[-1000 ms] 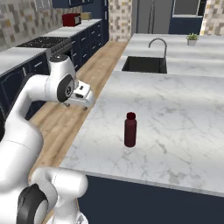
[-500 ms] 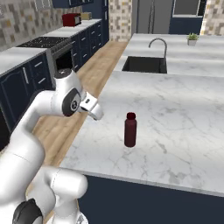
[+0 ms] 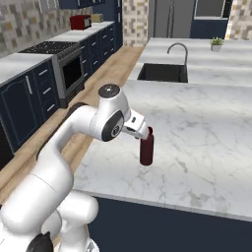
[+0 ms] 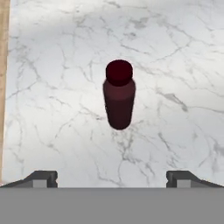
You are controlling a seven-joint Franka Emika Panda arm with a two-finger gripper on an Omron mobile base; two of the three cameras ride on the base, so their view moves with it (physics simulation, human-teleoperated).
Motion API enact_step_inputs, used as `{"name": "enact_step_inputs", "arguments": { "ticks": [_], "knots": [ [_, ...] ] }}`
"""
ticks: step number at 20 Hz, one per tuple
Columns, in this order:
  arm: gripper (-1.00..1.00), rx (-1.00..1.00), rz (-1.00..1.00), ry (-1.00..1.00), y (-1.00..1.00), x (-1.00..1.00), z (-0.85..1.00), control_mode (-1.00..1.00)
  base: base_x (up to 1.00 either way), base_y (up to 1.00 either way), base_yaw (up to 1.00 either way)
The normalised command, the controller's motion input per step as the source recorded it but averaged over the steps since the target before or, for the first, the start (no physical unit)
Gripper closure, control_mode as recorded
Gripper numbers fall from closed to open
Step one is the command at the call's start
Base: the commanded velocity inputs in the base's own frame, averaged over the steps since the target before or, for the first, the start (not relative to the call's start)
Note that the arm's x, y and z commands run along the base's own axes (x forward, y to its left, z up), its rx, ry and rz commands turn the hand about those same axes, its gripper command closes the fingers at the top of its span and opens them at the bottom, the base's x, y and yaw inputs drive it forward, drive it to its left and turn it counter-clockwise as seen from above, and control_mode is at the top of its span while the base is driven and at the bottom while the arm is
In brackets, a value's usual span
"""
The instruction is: Pick the juice from the counter and place it in the open cabinet.
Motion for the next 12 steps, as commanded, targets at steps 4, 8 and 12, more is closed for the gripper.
{"name": "enact_step_inputs", "arguments": {
  "ticks": [4,8,12],
  "knots": [
    [-1.0,0.03,0.28,0.0,-0.81,0.26,0.05,-1.0,0.0,0.0,0.0],
    [-1.0,0.02,0.27,-0.13,-0.49,0.28,-0.01,-1.0,0.0,0.0,0.0],
    [-1.0,0.02,0.08,-0.18,-0.21,0.3,-0.12,-1.0,0.0,0.0,0.0]
  ]
}}
